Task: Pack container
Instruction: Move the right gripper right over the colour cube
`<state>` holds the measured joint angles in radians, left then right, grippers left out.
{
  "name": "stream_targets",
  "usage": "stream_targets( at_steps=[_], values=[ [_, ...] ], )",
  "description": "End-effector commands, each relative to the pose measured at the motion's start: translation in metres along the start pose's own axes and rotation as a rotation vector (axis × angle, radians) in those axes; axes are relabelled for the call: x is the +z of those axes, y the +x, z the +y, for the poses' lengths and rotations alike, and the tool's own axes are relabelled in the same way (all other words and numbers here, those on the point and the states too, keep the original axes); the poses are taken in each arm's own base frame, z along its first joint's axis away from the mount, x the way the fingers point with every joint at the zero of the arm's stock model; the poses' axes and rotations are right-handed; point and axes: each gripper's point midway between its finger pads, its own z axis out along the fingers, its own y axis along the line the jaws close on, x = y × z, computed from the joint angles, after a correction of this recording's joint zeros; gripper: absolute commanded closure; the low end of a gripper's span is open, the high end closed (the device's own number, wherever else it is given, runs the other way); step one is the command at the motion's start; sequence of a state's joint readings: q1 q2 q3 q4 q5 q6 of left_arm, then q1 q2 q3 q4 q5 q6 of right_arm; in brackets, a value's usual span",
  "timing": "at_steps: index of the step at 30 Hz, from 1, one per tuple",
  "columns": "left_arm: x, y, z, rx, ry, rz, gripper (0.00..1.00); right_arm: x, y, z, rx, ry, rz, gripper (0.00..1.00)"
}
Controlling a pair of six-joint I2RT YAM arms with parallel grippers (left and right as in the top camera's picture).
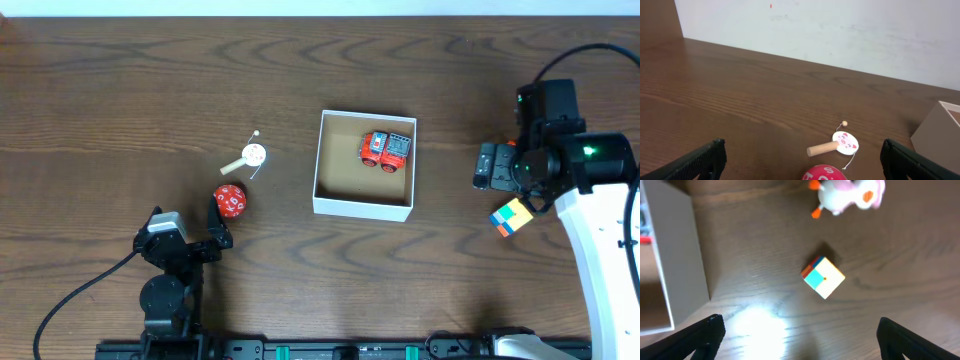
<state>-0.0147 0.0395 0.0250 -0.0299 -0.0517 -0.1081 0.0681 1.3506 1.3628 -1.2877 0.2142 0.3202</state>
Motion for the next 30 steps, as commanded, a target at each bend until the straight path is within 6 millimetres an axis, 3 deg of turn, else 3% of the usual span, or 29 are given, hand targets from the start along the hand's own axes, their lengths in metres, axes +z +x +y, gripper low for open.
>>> stream_targets(
  at_steps=[1, 14, 21, 30],
  values=[
    [0.002, 0.019, 0.006, 0.004, -0.027, 0.058, 0.02, 0.010, 0.009, -0.008, 0.183, 0.012, 0.035, 0.01],
    [0.002, 0.019, 0.006, 0.004, -0.027, 0.058, 0.02, 0.083, 0.038, -0.041, 0.357, 0.079, 0.099, 0.01],
    [0.002, 0.019, 0.006, 0.004, -0.027, 0.058, 0.02, 0.103, 0.051, -0.066, 0.451, 0.115, 0.121, 0.01],
    [0.002, 0.019, 0.006, 0.004, -0.027, 0.058, 0.02, 0.126, 0.046, -0.047, 0.478, -0.009, 0.078, 0.01]
  ],
)
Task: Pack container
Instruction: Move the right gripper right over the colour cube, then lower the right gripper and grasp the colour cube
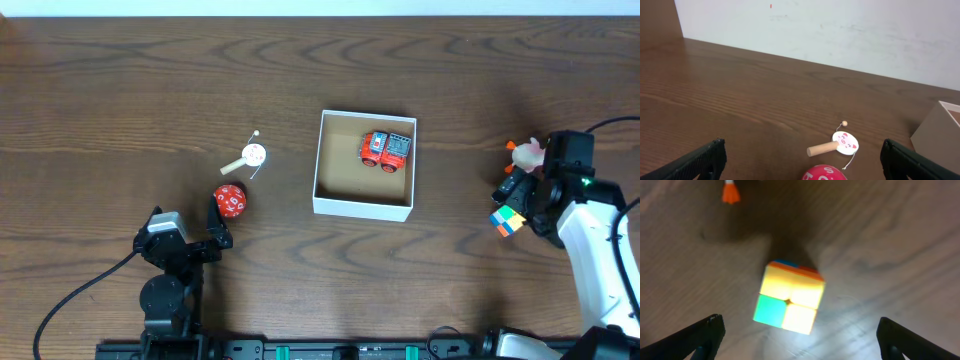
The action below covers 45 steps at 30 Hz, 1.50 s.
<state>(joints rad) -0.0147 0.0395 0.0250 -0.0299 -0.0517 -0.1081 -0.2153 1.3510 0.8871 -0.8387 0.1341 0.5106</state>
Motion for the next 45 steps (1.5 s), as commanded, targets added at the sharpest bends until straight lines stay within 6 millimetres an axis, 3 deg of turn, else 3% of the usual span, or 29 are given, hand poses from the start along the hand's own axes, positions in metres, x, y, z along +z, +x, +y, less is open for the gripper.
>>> stream_targets(
  at_steps=[1, 16, 45],
  values=[
    [0.002, 0.019, 0.006, 0.004, -0.027, 0.058, 0.02, 0.005, 0.006, 0.004, 0.027, -0.036, 0.015, 0.01],
    [0.002, 0.019, 0.006, 0.004, -0.027, 0.058, 0.02, 0.044, 0.020, -0.001, 0.117, -0.050, -0.034, 0.01],
    [0.002, 0.019, 0.006, 0.004, -0.027, 0.058, 0.02, 0.058, 0.019, 0.002, 0.162, -0.055, -0.039, 0.04]
  ],
)
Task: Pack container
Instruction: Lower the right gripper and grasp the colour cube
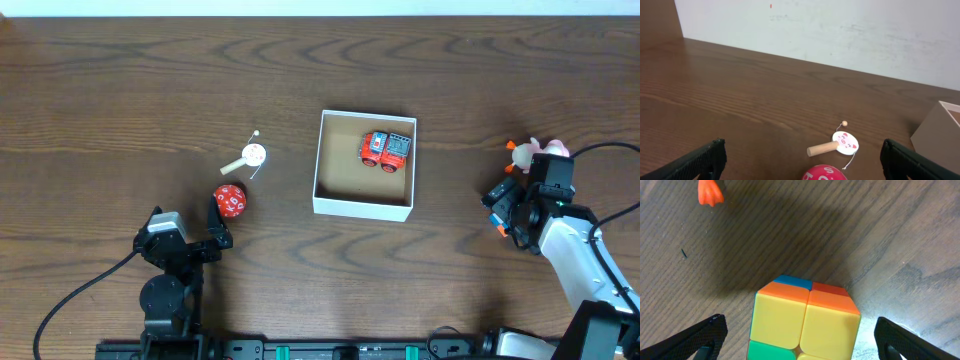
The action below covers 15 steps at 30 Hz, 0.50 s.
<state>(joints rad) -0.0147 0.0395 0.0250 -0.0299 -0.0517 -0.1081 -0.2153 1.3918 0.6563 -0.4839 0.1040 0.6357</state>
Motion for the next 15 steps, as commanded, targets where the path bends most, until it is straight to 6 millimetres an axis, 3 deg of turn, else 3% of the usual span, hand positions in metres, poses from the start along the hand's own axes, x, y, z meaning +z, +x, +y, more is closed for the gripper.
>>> stream_targets(
  at_steps=[1, 15],
  values=[
    [0.002, 0.019, 0.006, 0.004, -0.027, 0.058, 0.02, 0.003, 0.004, -0.006, 0.029, 0.018, 0.013, 0.05],
    [0.002, 0.019, 0.006, 0.004, -0.027, 0.058, 0.02, 0.016, 0.011, -0.009, 0.066, 0.045, 0.047, 0.07]
  ],
)
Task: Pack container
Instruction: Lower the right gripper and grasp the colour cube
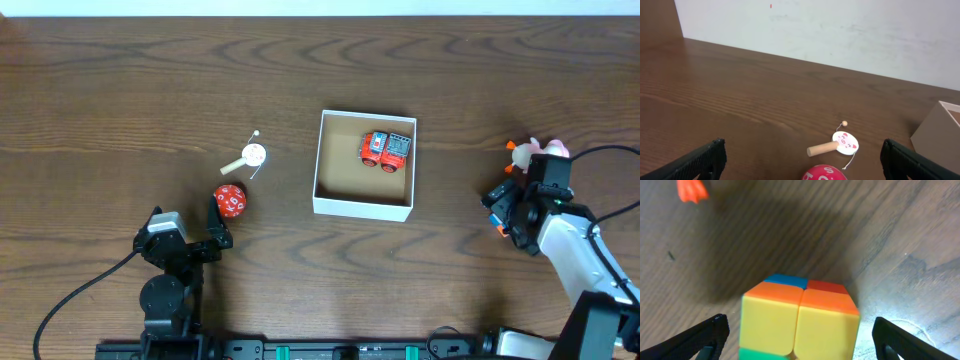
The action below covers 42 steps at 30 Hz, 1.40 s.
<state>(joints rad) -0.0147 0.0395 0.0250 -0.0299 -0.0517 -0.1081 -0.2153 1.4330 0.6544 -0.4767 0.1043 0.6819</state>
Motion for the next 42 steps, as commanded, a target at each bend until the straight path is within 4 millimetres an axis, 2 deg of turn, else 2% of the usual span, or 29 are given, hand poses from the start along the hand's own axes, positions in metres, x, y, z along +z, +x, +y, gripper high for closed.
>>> stream_targets(
  at_steps=[1, 3, 6, 12, 17, 24, 30, 35, 42],
  values=[
    [0.002, 0.019, 0.006, 0.004, -0.027, 0.058, 0.02, 0.009, 0.005, -0.006, 0.024, 0.024, 0.021, 0.08],
    [0.002, 0.019, 0.006, 0.004, -0.027, 0.058, 0.02, 0.012, 0.004, -0.005, 0.023, 0.024, 0.021, 0.13],
    [0.002, 0.019, 0.006, 0.004, -0.027, 0.058, 0.02, 0.012, 0.003, -0.004, 0.024, 0.021, 0.016, 0.25],
    [0.002, 0.019, 0.006, 0.004, -0.027, 0.058, 0.02, 0.011, 0.001, -0.003, 0.006, 0.017, 0.012, 0.31],
    [0.002, 0.019, 0.006, 0.004, -0.027, 0.058, 0.02, 0.005, -0.009, 0.005, -0.062, 0.004, -0.004, 0.40],
    [0.002, 0.019, 0.006, 0.004, -0.027, 0.058, 0.02, -0.012, -0.024, 0.015, -0.125, 0.006, 0.000, 0.40],
    [0.002, 0.019, 0.006, 0.004, -0.027, 0.058, 0.02, -0.028, -0.037, 0.024, -0.202, 0.009, -0.014, 0.47],
    [0.002, 0.019, 0.006, 0.004, -0.027, 0.058, 0.02, -0.029, -0.035, 0.026, -0.206, 0.004, -0.008, 0.50],
    [0.002, 0.019, 0.006, 0.004, -0.027, 0.058, 0.02, -0.029, -0.030, 0.026, -0.211, 0.003, 0.013, 0.46]
  ],
)
